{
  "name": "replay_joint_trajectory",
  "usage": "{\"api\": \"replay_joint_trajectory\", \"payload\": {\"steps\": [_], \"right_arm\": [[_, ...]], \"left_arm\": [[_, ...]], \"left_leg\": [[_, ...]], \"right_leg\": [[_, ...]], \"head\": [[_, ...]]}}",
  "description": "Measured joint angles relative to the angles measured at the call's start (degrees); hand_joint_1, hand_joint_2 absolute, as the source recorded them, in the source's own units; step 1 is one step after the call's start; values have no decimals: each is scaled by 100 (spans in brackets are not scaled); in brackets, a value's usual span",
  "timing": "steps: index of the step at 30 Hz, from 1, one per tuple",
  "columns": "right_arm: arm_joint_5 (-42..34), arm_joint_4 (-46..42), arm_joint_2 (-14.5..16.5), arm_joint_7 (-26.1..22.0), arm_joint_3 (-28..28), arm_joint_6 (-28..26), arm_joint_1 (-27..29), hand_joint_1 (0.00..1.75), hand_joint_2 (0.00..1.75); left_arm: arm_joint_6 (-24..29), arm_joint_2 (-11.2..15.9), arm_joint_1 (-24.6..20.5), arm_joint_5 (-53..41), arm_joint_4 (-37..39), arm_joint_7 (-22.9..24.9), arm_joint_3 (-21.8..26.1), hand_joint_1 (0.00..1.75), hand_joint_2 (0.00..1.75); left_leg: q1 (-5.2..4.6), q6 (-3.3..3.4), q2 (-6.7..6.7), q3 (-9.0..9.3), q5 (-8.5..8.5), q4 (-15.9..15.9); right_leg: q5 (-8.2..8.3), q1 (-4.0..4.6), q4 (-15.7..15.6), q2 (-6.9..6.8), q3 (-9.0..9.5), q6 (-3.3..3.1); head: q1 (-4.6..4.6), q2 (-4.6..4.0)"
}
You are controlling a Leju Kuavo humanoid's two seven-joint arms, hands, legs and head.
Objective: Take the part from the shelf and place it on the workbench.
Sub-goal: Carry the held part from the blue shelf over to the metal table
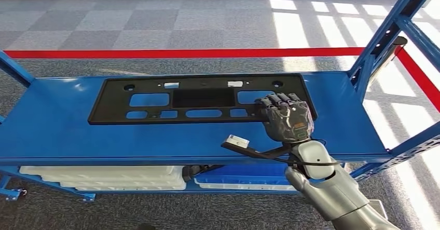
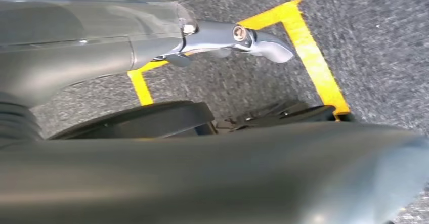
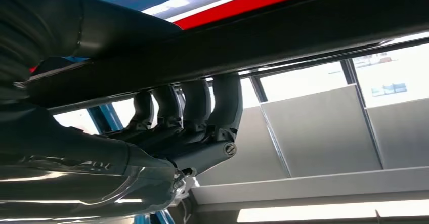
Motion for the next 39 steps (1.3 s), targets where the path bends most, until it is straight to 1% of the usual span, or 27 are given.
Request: {"api": "replay_joint_trajectory", "payload": {"steps": [18, 24, 30, 39], "right_arm": [[2, -16, 0, -14, 28, 0, -7, 175, 175], [4, -18, 0, -16, 31, 0, -8, 175, 175], [10, -26, 0, -26, 46, 0, -11, 175, 175], [20, -31, 0, -33, 61, -2, -5, 175, 175]], "left_arm": [[2, -3, 0, -16, 0, -11, -1, 0, 175], [1, -4, 0, -16, 0, -11, -1, 0, 175], [2, -14, -2, -16, 0, -14, -1, 0, 175], [2, -19, -1, -12, 0, -14, 2, 0, 175]], "left_leg": [[5, -22, -53, -1, -24, 36], [6, -24, -58, -2, -28, 39], [14, -32, -82, -4, -40, 59], [21, -42, -102, -23, -50, 70]], "right_leg": [[202, -11, -353, 108, 139, 6], [216, -13, -385, 126, 150, 5], [218, -22, -491, 210, 176, -5], [161, -26, -474, 322, 209, -18]], "head": [[0, 0], [0, 0], [2, 2], [0, 0]]}}
